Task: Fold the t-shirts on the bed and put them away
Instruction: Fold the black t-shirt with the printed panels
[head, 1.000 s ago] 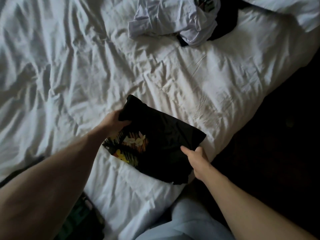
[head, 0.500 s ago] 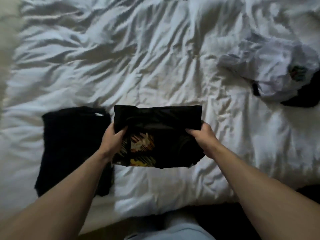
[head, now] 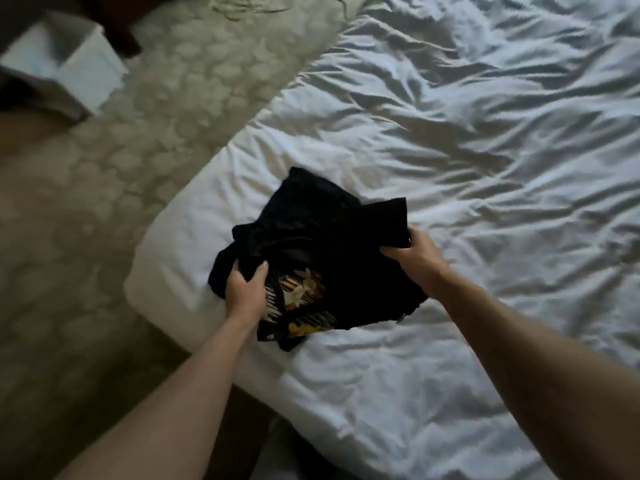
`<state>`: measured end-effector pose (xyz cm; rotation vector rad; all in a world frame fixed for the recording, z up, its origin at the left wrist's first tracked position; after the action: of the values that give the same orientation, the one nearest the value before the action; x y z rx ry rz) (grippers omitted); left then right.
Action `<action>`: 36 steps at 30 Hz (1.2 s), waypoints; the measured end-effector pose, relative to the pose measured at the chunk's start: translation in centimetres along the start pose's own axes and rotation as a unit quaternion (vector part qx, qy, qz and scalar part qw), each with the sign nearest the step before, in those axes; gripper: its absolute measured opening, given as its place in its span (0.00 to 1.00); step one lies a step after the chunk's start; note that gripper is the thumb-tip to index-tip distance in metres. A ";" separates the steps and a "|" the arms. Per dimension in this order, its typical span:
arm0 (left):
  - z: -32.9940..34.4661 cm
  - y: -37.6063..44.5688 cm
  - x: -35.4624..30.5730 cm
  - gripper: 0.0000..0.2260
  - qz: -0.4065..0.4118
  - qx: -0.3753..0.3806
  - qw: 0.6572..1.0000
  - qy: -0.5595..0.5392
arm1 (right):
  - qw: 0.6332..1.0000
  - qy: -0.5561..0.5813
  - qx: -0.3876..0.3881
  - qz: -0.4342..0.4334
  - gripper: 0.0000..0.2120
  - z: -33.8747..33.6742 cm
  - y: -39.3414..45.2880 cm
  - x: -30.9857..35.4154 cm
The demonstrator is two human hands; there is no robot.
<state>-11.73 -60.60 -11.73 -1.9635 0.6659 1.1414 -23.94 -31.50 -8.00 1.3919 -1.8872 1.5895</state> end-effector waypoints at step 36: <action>-0.9 3.2 -0.7 0.34 0.173 -0.118 0.917 0.339 | 0.840 -0.407 -0.246 -0.262 0.33 9.0 14.1 11.7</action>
<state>-13.96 -63.16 -11.95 -2.5419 1.3304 0.7296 -37.99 -46.17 -10.60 2.2368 -1.8196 0.1911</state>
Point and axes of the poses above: each hand's wrist, its own y-axis towards the middle knuckle, its own z-axis out of the palm, x = y × z, the point moved 7 cm from there along y, towards the middle knuckle, and after that the axes turned 9 degrees about z, right-handed, at the moved point
